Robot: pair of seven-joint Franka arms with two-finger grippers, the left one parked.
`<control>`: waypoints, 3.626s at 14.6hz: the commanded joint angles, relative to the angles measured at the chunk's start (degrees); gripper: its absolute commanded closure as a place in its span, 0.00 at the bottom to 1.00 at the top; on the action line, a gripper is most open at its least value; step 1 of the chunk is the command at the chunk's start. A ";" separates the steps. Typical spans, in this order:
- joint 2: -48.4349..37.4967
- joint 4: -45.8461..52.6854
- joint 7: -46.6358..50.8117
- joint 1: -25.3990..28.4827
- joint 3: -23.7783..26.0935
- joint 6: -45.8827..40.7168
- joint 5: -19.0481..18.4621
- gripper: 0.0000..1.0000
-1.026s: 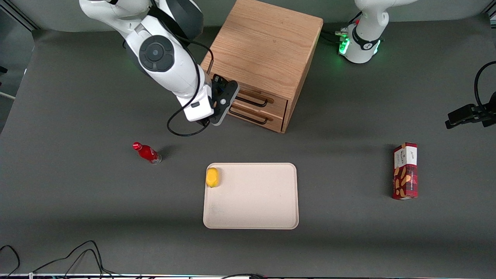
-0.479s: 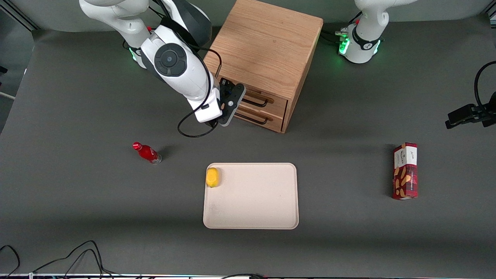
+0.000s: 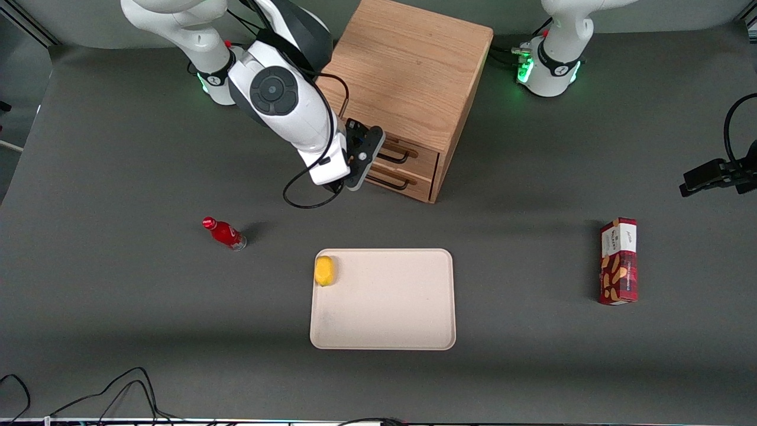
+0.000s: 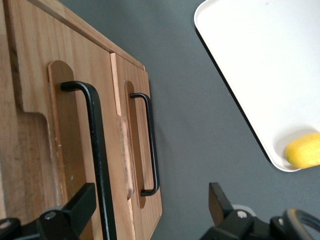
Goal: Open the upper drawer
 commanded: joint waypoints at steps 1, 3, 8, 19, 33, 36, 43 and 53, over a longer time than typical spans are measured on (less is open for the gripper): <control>0.06 -1.71 1.42 1.45 -0.13 2.44 0.24 0.00; 0.06 -2.23 2.29 1.63 -0.13 3.67 0.15 0.00; 0.15 -2.41 3.01 1.72 -0.13 4.20 -0.29 0.00; 1.91 -2.32 3.01 1.63 -0.13 7.10 -2.57 0.00; 4.63 -0.74 2.92 1.28 -1.18 9.21 -6.53 0.00; 5.25 0.05 2.92 0.93 -1.19 9.21 -6.62 0.00; 6.48 2.95 2.74 0.40 -2.06 9.04 -7.23 0.00; 8.59 6.64 2.57 0.49 -4.35 8.95 -8.46 0.00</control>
